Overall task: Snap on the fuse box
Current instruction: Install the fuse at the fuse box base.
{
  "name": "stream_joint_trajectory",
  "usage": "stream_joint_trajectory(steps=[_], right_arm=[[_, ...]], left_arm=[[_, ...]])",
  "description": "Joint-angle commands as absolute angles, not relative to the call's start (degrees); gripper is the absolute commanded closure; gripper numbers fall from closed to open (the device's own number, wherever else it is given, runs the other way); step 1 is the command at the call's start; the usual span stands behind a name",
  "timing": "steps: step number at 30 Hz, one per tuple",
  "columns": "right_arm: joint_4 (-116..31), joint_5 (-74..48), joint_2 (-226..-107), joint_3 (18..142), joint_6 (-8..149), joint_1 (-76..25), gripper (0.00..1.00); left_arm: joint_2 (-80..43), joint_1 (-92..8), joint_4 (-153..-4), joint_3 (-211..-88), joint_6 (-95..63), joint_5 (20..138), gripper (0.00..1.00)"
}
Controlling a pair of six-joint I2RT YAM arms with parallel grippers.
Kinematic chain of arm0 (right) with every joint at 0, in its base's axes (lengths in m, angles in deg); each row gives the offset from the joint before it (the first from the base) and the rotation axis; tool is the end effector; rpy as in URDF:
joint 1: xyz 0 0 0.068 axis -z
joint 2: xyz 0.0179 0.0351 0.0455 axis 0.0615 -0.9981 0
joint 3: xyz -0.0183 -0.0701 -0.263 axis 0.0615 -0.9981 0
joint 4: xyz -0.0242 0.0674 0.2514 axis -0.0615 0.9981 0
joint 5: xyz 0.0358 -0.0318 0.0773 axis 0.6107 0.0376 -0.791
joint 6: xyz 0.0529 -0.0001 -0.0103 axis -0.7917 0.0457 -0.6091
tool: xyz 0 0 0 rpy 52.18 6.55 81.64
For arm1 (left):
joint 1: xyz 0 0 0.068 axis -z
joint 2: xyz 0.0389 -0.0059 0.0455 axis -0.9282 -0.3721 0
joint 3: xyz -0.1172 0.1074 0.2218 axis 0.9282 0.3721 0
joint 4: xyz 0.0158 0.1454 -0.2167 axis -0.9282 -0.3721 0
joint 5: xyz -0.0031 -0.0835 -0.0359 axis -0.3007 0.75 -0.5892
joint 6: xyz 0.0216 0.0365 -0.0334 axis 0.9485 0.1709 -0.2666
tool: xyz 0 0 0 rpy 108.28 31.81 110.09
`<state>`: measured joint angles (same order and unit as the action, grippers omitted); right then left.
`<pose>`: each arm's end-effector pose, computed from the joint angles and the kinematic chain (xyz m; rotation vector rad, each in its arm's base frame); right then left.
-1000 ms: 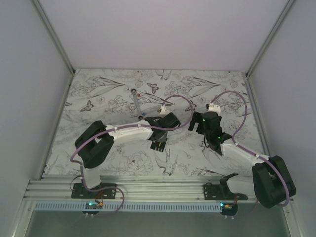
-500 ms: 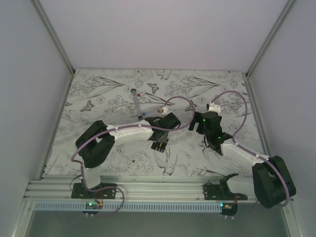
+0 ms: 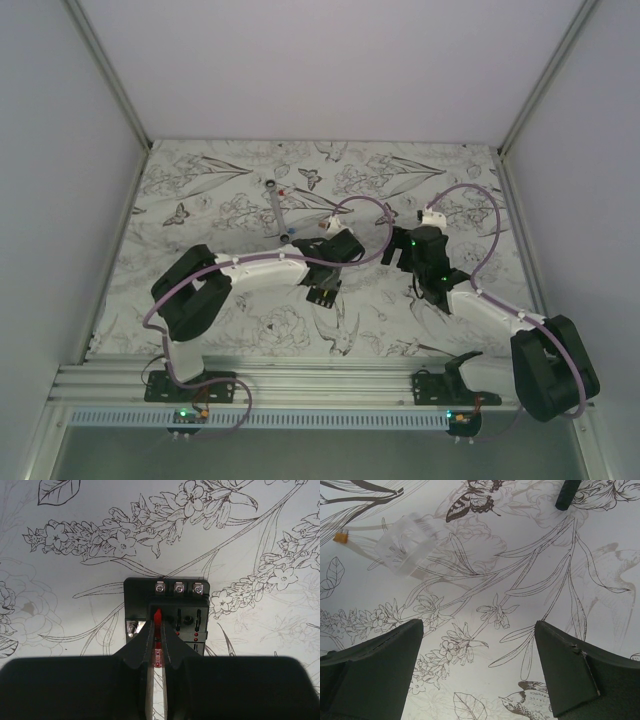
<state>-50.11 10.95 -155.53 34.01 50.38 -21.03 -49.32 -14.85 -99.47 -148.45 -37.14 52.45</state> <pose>0.2284 0.0932 0.1879 0.2129 2.1295 0.2223 0.2432 -0.3078 0.1862 0.3166 2.4466 -0.2513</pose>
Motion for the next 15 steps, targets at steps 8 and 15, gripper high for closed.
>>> stream_joint_trajectory(steps=[8,15], right_arm=[[-51.6,10.0,-156.0,34.8,50.9,-20.6,0.00],[-51.6,9.5,-155.8,34.7,50.9,-20.6,0.00]], left_arm=[[-55.7,-14.6,-103.6,-146.1,-40.3,59.8,1.00],[-49.8,-14.6,-104.8,-146.1,-40.3,59.3,0.99]])
